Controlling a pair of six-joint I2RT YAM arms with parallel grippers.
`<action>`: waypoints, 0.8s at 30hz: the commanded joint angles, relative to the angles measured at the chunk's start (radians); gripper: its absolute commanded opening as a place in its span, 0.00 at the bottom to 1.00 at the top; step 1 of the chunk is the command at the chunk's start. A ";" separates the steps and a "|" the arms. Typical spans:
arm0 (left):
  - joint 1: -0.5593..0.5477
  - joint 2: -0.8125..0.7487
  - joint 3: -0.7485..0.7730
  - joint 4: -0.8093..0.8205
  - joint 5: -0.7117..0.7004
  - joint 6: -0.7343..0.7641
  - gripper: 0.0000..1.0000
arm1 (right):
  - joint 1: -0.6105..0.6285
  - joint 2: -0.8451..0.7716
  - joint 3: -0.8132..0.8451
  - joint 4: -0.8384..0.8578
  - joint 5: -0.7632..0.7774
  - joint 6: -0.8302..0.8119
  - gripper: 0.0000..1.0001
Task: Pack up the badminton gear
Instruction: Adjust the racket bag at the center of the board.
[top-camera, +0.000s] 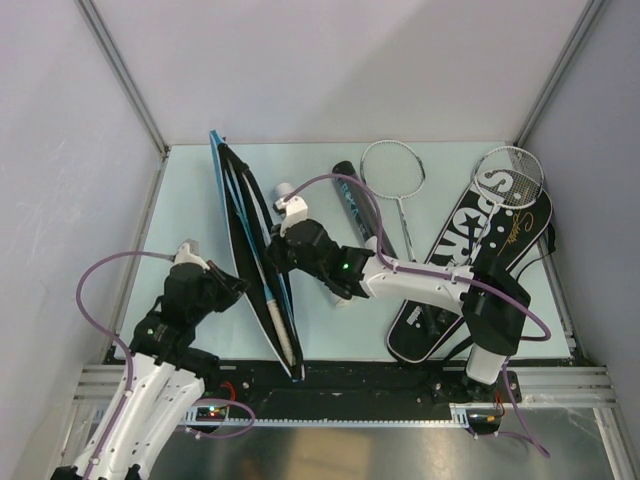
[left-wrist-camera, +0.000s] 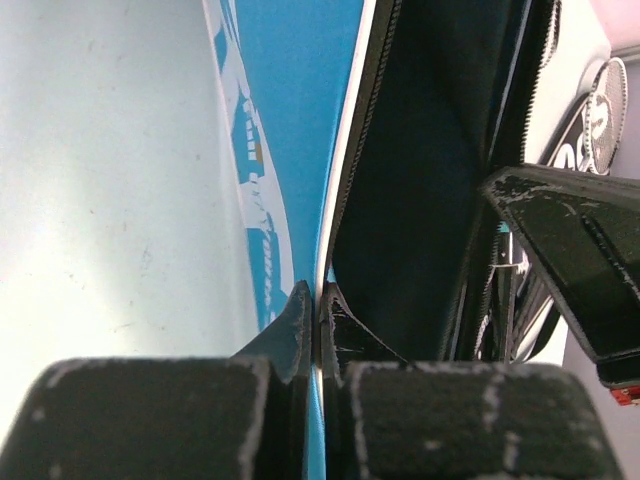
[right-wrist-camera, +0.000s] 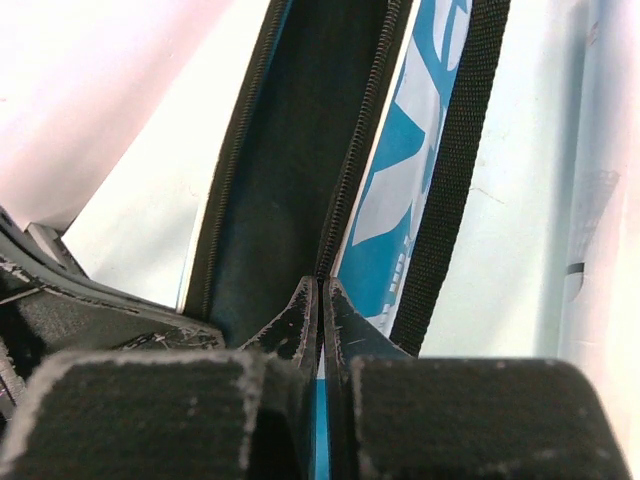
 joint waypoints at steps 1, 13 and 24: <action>0.007 0.009 -0.007 0.096 0.023 0.037 0.07 | 0.020 -0.016 0.010 0.075 -0.044 0.016 0.00; 0.081 0.228 0.177 0.076 -0.154 0.201 0.59 | 0.038 0.034 -0.022 0.092 -0.099 -0.022 0.00; 0.183 0.537 0.425 0.116 -0.204 0.301 0.66 | 0.020 0.017 -0.036 0.115 -0.156 -0.043 0.00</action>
